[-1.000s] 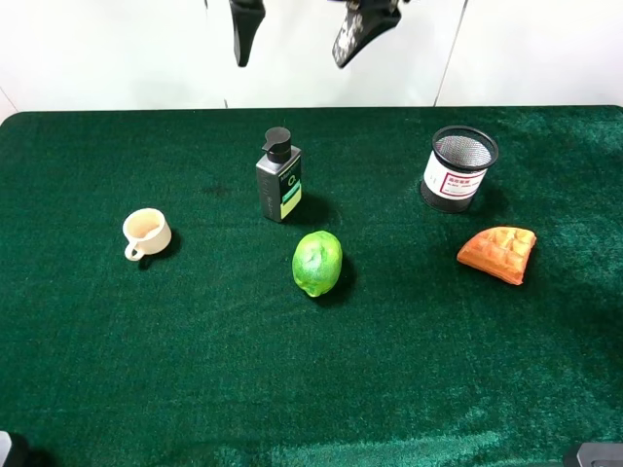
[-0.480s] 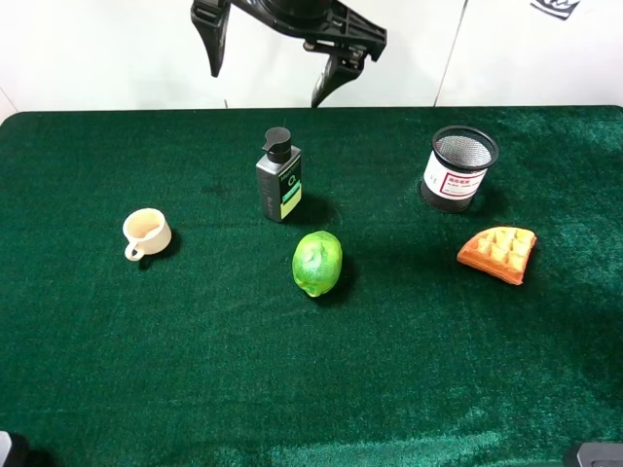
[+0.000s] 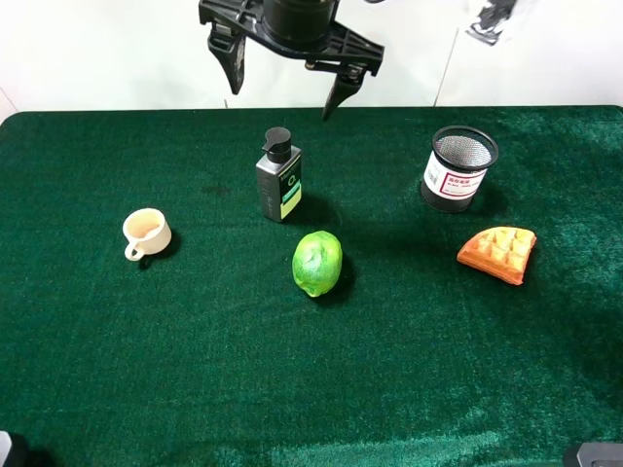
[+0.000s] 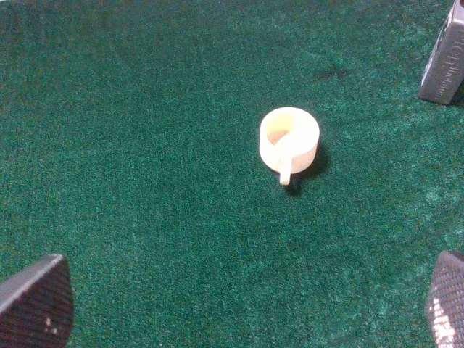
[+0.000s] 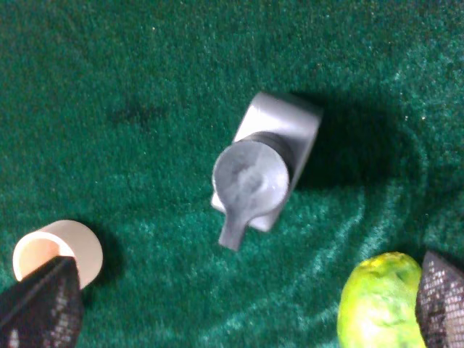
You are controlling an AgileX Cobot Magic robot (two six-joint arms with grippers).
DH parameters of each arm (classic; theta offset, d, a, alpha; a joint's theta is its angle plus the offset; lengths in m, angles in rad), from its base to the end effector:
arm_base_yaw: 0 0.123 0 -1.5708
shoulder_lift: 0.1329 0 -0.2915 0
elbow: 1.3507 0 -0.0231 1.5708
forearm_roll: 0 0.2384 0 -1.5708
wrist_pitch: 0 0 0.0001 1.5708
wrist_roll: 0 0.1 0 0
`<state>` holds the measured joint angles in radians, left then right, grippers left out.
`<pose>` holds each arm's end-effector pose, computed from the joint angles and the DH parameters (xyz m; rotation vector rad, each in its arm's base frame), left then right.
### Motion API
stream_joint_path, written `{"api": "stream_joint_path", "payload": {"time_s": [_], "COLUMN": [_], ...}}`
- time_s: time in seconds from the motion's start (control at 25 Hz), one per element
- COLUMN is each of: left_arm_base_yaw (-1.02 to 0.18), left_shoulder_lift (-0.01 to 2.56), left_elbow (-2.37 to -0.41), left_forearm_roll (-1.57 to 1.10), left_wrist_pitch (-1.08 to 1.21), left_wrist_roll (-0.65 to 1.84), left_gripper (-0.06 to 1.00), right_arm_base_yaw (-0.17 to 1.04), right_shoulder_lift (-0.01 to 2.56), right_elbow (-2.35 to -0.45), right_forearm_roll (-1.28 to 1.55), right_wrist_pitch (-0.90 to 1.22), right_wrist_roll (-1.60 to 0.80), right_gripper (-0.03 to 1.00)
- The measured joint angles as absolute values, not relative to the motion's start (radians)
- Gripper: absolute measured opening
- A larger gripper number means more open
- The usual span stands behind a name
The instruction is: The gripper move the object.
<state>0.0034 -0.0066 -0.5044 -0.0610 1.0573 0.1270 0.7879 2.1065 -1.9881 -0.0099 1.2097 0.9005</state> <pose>-0.0157 -0.0054 0.2688 0.1284 2.0244 0.0095 0.3195 0.3198 0.2728 0.1600 2.8901 0.3507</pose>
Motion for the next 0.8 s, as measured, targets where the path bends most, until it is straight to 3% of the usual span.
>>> {"api": "stream_joint_path", "payload": {"time_s": [0.8], "left_arm_base_yaw": [0.003], "left_shoulder_lift": [-0.007], "left_elbow": [-0.504], "left_forearm_roll": [-0.061], "left_wrist_pitch": [1.057], "left_wrist_roll": [0.127], "left_gripper": [0.99], "right_arm_base_yaw": [0.788], "right_shoulder_lift": [2.262], "right_elbow": [-2.05], "right_forearm_roll": [-0.011], "right_wrist_pitch": [1.211], "right_wrist_roll": [0.939], "right_gripper": [0.69]}}
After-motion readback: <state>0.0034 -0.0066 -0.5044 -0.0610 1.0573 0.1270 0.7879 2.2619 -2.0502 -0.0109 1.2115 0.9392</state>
